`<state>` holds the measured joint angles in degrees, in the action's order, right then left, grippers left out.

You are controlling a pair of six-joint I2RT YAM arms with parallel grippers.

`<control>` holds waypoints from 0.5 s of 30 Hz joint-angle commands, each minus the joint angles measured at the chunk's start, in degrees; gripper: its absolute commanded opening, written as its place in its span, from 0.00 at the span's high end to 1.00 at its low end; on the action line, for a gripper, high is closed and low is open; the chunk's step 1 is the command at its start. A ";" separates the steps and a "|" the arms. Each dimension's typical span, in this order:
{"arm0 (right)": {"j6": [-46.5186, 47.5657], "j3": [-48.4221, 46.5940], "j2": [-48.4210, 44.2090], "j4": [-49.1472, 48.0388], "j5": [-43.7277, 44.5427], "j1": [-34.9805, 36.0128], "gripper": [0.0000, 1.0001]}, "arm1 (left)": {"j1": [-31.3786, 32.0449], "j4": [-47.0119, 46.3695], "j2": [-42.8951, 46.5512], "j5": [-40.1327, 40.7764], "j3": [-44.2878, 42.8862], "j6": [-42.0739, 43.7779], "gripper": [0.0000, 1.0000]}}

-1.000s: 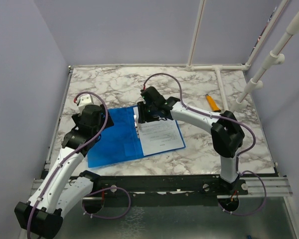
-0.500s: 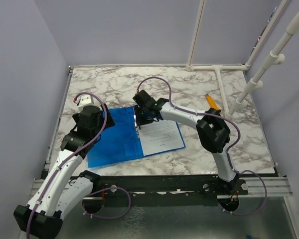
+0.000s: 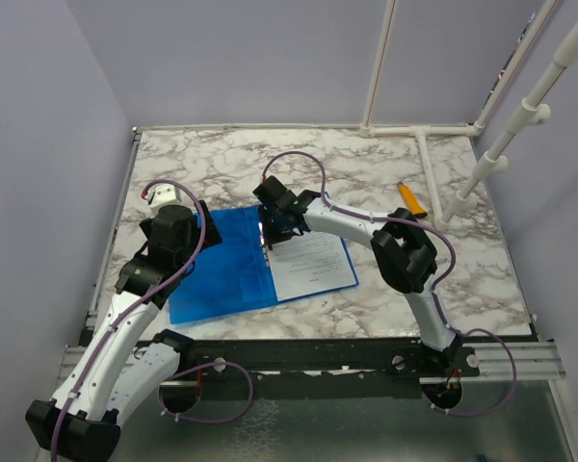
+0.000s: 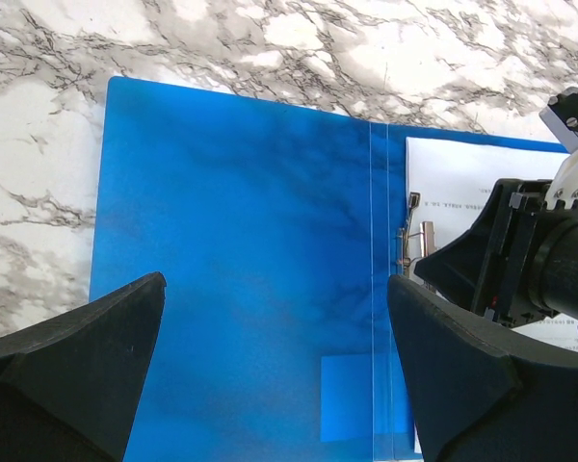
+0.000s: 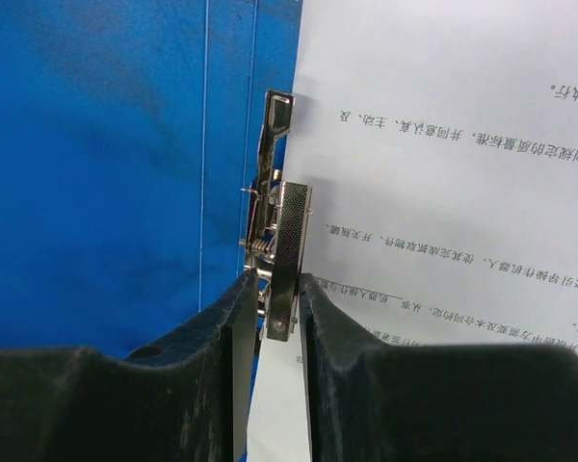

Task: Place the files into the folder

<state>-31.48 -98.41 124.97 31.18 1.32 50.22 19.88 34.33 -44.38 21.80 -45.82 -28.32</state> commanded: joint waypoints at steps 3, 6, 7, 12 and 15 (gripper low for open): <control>-0.66 -1.27 2.33 1.79 1.58 0.55 0.76 | -0.23 -0.93 0.89 -1.32 0.83 0.72 0.01; -0.79 -1.27 2.28 1.78 1.57 0.53 0.83 | -0.19 -0.93 0.95 -1.32 0.85 0.70 0.01; -0.92 -1.09 2.17 1.82 1.65 0.58 0.85 | -0.17 -0.93 0.92 -1.35 0.86 0.72 0.01; -2.00 0.54 0.76 1.71 3.05 0.54 0.99 | -0.20 -0.93 1.03 -1.24 0.86 0.67 0.01; -2.43 2.59 -1.07 1.15 4.44 0.58 1.00 | -0.19 -0.93 0.87 -1.24 0.84 0.72 0.01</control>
<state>-32.64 -98.17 125.58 31.35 2.44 50.26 19.88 34.15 -44.14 21.50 -45.67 -28.21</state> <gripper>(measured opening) 0.036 0.990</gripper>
